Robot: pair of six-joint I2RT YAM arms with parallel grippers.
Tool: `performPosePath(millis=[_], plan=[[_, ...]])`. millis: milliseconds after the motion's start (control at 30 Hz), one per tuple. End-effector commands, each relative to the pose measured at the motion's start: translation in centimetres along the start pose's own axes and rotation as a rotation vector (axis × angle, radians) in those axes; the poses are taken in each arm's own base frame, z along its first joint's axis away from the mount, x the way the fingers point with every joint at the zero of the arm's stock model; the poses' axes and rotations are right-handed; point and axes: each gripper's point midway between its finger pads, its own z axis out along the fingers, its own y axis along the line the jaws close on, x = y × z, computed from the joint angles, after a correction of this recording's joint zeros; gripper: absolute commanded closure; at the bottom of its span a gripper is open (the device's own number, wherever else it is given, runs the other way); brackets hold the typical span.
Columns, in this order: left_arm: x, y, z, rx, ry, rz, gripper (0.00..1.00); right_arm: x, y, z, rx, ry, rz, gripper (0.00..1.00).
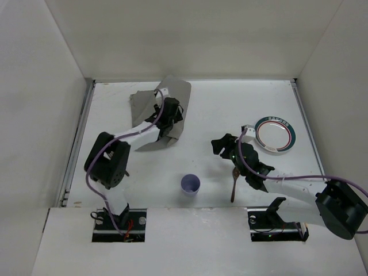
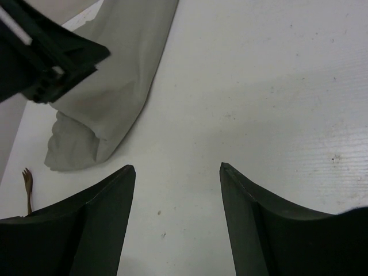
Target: Set the dinner table for one person
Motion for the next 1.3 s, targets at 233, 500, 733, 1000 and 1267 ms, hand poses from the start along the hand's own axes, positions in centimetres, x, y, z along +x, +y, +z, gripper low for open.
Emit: performPosePath(millis=[233,500,733,1000,1267], plan=[[-4.0,12.4,-4.8,-0.119,-0.219,-0.526,0.49,-1.9,2.5,0.4,-0.061,-0.055,0.015,0.32],[-3.7,17.1,-2.6,-0.177,-0.199,-0.631,0.49,-0.8,3.1,1.0,-0.079,-0.008,-0.017,0.30],[-3.7,17.9,0.2,-0.193,-0.165,-0.624,0.55,-0.5,3.4,1.1,-0.084,0.002,-0.026,0.29],[-4.5,18.2,0.6,-0.202,-0.191,-0.602,0.83,-0.4,3.6,0.9,-0.093,0.005,-0.028,0.29],[-11.0,7.5,-3.6,-0.014,-0.333,-0.370,0.93,-1.4,3.6,0.1,-0.098,-0.031,-0.009,0.29]])
